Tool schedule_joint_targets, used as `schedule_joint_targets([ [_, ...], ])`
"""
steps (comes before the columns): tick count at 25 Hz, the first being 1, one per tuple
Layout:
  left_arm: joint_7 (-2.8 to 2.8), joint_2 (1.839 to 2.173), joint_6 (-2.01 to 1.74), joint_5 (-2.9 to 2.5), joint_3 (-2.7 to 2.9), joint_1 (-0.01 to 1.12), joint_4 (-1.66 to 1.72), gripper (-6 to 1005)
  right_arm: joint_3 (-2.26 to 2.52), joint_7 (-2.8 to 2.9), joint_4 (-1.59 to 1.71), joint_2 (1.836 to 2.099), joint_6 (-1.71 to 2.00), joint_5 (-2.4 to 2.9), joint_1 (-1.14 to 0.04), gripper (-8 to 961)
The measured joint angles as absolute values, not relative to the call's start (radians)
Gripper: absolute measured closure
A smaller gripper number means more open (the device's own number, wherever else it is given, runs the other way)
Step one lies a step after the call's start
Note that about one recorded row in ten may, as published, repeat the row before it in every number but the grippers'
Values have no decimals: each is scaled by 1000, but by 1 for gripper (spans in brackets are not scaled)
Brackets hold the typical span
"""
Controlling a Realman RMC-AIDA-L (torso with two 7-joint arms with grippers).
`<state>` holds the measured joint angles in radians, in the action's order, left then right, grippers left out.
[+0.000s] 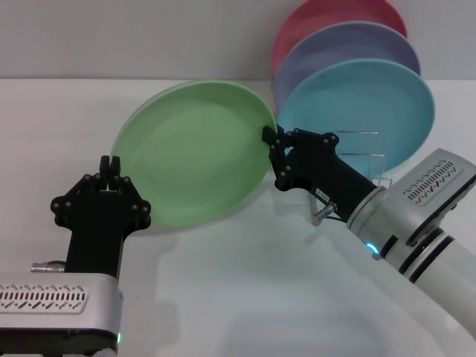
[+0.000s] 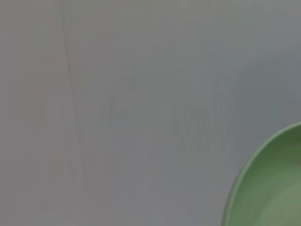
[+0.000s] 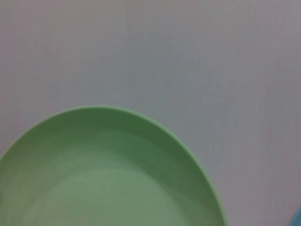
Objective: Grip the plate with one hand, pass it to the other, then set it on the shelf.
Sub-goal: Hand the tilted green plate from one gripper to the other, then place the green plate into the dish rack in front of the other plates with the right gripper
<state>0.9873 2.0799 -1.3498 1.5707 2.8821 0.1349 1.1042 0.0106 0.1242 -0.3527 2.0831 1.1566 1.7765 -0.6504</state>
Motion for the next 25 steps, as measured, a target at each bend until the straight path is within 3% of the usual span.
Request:
schedule_joint_targets([
  [14,986,2074,-1321,1571,2882,138,1095,870,-1,100,-350,2083,1169,1776,-645,930],
  [20,939,2070,-1369,1552,2882,125,1101,695,-1,99,-347,2083,1171,1776,-645,934],
  [25,686,2060,-1509,1363,2882,51,1051,660,-15,99,-337,2083,1184,1776,-646,934],
])
